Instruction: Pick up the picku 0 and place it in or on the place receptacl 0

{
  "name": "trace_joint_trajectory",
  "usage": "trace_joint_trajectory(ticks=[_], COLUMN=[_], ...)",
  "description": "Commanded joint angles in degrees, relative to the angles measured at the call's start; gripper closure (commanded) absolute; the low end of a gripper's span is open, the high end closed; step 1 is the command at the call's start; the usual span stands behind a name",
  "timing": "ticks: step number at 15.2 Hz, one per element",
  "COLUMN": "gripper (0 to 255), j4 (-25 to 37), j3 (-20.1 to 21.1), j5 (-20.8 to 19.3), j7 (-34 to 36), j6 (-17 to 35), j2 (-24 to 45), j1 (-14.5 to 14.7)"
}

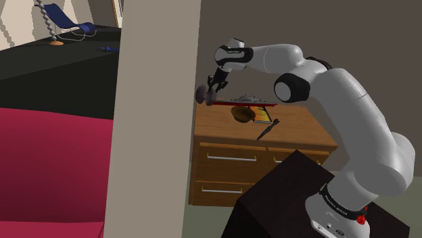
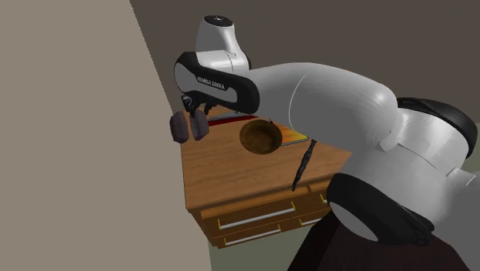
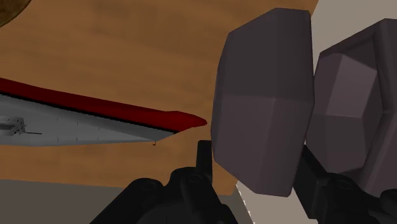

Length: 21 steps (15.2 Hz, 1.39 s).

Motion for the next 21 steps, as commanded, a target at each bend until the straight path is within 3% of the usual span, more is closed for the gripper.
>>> trace_joint_trajectory(ticks=[1, 7, 10, 13, 21], gripper=[255, 255, 255, 255, 255], j4=[0.5, 2.5, -11.9, -22.2, -41.4], j3=[-0.2, -0.6, -1.5, -2.3, -4.7], j5=[-0.3, -0.9, -0.3, 0.0, 0.0], j7=[0.4, 1.5, -3.3, -7.3, -16.6], j6=[-1.1, -4.1, 0.7, 3.7, 8.3], j2=[-0.7, -2.0, -10.3, -16.5, -29.2], j1=[0.0, -0.2, 0.9, 1.0, -0.6])
